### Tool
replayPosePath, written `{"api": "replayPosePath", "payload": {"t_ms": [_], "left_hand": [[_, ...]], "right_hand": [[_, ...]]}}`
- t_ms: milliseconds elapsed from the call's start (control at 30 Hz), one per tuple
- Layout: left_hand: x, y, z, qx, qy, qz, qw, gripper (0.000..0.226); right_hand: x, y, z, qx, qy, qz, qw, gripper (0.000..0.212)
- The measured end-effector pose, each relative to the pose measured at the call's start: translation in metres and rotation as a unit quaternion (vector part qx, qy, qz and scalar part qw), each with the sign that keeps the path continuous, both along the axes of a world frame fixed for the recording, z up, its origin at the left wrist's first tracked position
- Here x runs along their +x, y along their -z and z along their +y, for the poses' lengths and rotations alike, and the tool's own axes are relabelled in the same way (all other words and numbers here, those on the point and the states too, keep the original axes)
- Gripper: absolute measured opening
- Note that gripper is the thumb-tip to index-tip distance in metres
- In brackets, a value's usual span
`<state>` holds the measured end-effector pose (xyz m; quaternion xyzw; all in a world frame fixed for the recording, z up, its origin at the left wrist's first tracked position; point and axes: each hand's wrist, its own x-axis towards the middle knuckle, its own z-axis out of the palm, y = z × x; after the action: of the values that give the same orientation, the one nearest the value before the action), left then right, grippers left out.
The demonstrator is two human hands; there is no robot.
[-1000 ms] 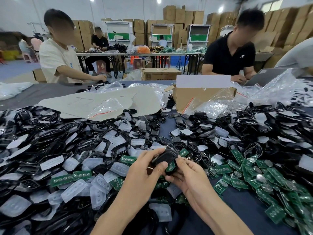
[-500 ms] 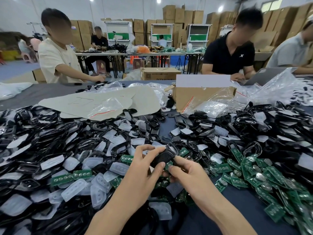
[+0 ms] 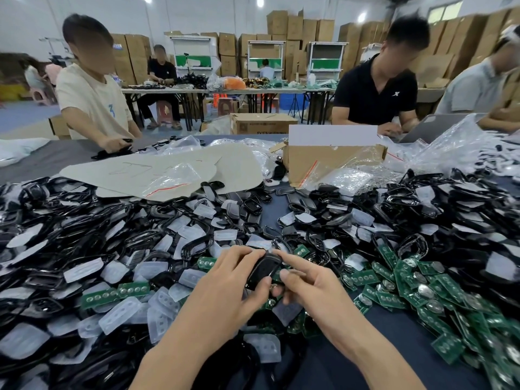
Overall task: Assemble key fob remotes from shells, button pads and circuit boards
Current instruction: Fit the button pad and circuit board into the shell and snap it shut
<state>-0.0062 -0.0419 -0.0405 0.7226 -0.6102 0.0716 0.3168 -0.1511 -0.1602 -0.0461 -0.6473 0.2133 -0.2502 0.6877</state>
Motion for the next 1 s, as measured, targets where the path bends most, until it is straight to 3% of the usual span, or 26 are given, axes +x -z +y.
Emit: {"api": "replayPosePath", "payload": {"t_ms": [167,300,433,633,1000], "left_hand": [[-0.003,-0.001,-0.001,0.000,-0.006,-0.015,1.000,0.046],[-0.007,-0.002,-0.003,0.015,-0.012,-0.040,0.999,0.054],[-0.008,-0.002,-0.003,0.037,-0.003,-0.003,0.999,0.065],[-0.015,-0.002,-0.006,-0.002,-0.045,0.024,0.999,0.056],[-0.020,-0.002,-0.005,0.010,-0.027,0.076,0.997,0.065]], "right_hand": [[0.002,0.001,0.002,-0.013,0.019,-0.011,1.000,0.031],[0.004,0.000,0.003,-0.014,0.027,-0.026,0.999,0.025],[0.006,0.002,0.004,0.005,0.043,-0.030,0.999,0.024],[0.012,0.002,0.011,0.094,0.025,-0.095,0.991,0.023],[0.017,0.006,0.009,0.111,0.066,-0.108,0.986,0.024]]}}
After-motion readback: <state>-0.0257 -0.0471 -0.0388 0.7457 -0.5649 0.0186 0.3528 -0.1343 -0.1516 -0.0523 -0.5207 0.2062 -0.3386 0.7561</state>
